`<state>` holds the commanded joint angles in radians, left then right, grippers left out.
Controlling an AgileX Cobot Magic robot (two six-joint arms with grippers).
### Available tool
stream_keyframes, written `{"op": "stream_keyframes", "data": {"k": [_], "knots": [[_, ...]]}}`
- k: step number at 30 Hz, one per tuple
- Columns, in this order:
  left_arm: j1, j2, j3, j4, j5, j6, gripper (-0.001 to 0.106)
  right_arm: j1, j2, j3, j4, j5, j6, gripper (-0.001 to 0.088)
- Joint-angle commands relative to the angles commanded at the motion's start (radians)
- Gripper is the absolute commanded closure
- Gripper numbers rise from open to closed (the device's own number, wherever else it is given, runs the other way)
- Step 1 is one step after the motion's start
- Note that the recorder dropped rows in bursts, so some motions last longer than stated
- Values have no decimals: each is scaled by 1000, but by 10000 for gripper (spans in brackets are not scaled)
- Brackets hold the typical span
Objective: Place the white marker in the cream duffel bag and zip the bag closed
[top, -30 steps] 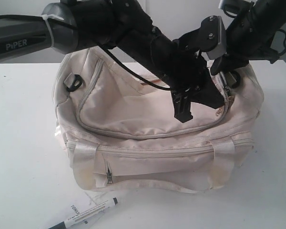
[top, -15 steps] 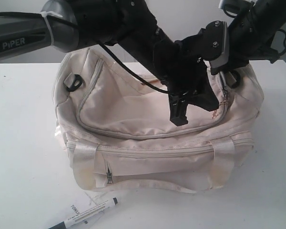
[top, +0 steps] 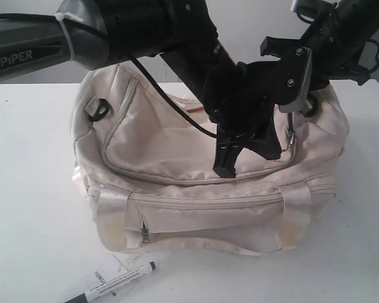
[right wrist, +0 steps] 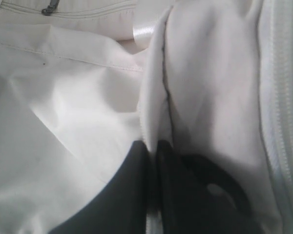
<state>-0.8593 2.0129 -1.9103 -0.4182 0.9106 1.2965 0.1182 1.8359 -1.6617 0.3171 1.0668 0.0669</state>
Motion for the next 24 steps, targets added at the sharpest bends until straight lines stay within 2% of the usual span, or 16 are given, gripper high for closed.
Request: {"op": "stream_keyframes", "data": {"k": [10, 16, 24], "knots": [[-28, 0, 0, 55, 7, 0, 1053, -40, 0, 0, 0, 2, 43, 868], [-39, 0, 2, 123, 35, -6, 1053, -49, 0, 0, 9, 2, 52, 868], [-40, 0, 2, 143, 98, -18, 1053, -49, 0, 0, 11, -13, 48, 868]]}}
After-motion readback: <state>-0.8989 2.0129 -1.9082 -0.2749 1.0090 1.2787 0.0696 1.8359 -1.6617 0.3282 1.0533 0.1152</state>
